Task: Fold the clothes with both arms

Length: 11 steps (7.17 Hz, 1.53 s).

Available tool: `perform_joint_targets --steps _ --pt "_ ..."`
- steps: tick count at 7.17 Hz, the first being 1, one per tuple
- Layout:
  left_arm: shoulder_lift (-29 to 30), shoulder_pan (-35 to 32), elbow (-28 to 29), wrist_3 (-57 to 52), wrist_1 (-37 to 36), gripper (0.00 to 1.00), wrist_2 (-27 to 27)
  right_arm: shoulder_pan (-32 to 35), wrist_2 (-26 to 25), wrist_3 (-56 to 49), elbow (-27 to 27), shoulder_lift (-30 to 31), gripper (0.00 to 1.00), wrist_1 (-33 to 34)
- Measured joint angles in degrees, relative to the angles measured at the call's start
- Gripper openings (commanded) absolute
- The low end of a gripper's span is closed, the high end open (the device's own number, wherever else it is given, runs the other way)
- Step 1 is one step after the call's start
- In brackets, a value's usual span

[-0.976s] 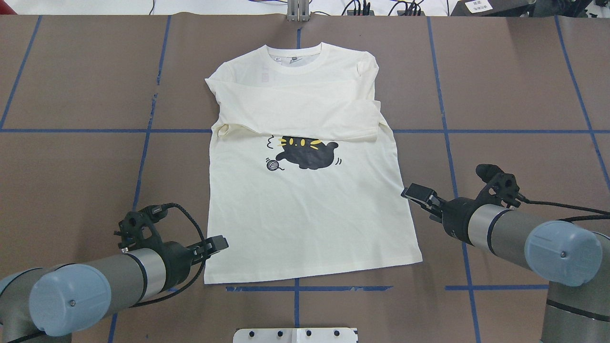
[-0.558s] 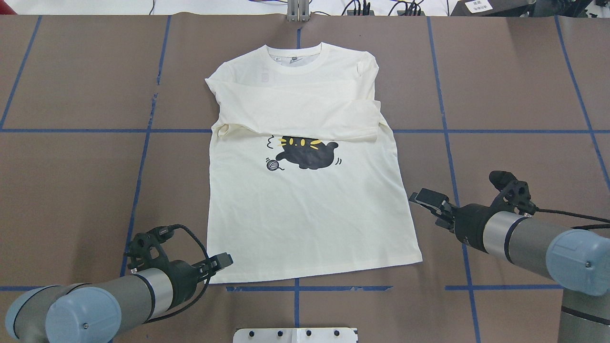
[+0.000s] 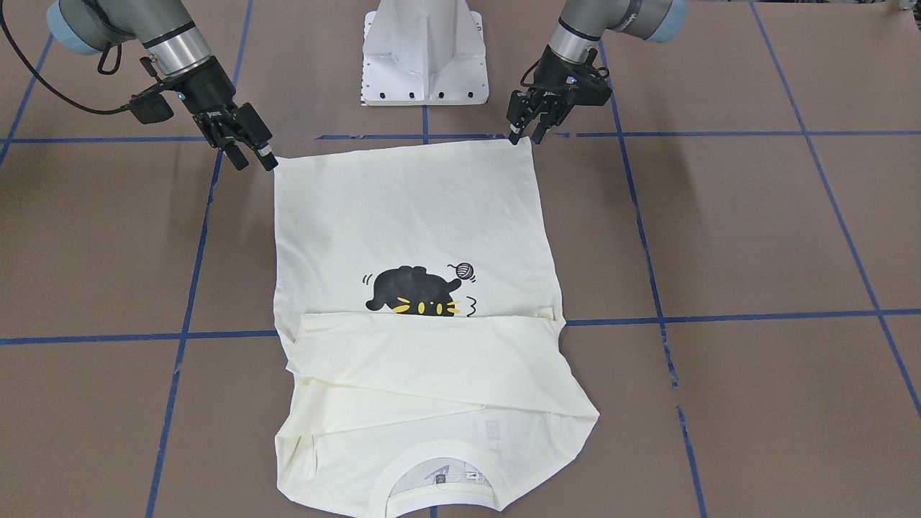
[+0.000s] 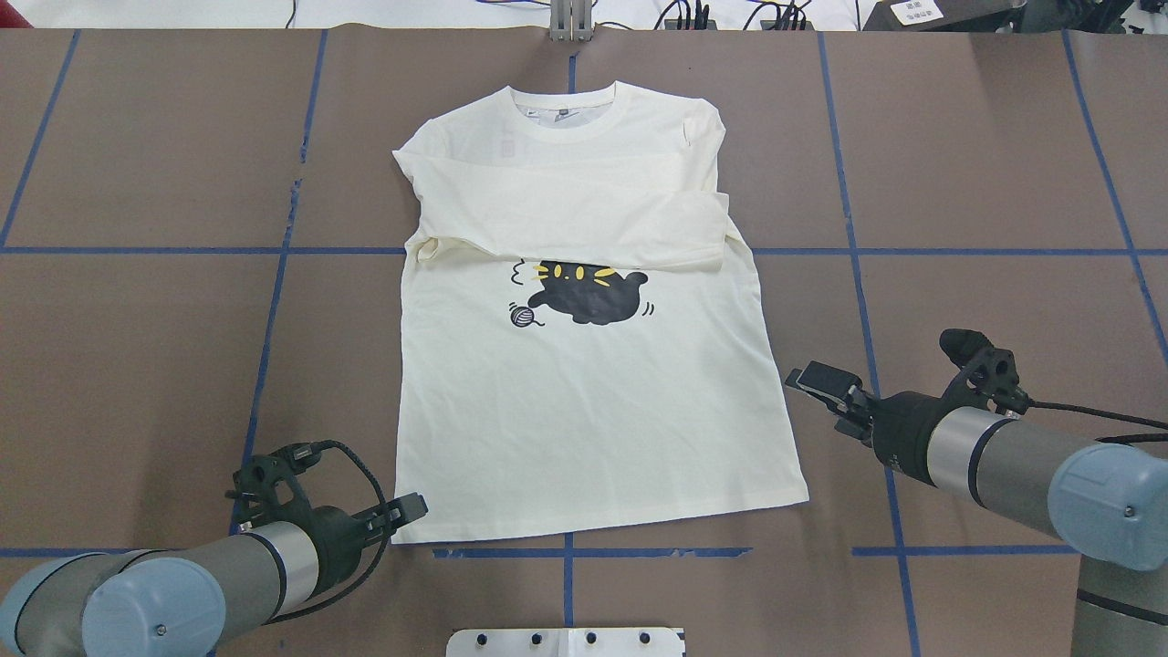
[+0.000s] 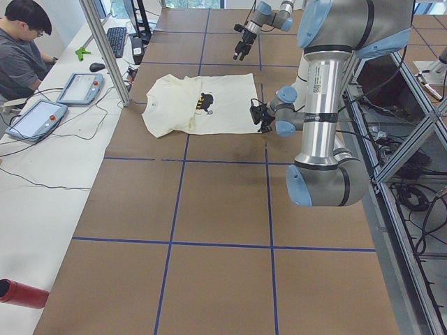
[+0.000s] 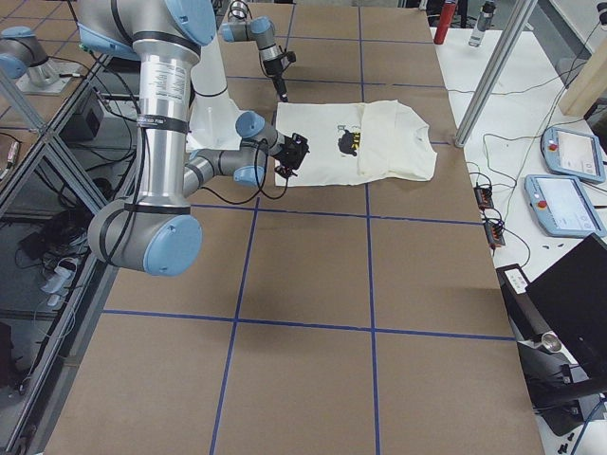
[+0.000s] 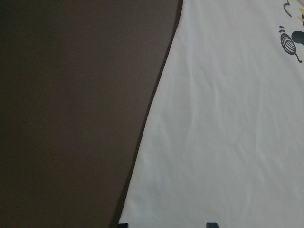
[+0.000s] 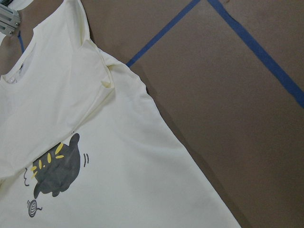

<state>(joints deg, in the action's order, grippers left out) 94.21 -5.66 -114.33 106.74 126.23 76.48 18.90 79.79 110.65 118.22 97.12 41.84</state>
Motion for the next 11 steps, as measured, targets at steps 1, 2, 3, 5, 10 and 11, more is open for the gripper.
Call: perform_joint_targets --steps 1,2,3,5,10,11 --pt "-0.2 0.1 0.3 0.0 -0.1 0.61 0.0 0.0 0.0 0.0 0.0 0.0 0.99 0.0" --pt "-0.2 0.3 0.6 -0.1 -0.2 0.6 0.1 0.0 -0.1 0.0 0.0 0.0 0.99 0.0" --pt "-0.2 0.5 0.9 -0.2 -0.2 0.59 0.2 0.0 -0.1 0.0 0.0 0.0 0.99 0.0" --pt "0.0 0.7 1.4 -0.2 -0.2 0.57 0.2 0.0 -0.2 0.0 0.0 0.0 0.99 -0.1" --pt "0.4 0.9 1.7 -0.1 0.1 0.33 0.3 0.0 -0.2 0.1 0.0 0.0 0.99 -0.1" --pt "0.4 1.0 1.7 -0.1 0.1 0.33 0.3 0.0 -0.2 0.1 0.0 0.0 0.99 -0.1"
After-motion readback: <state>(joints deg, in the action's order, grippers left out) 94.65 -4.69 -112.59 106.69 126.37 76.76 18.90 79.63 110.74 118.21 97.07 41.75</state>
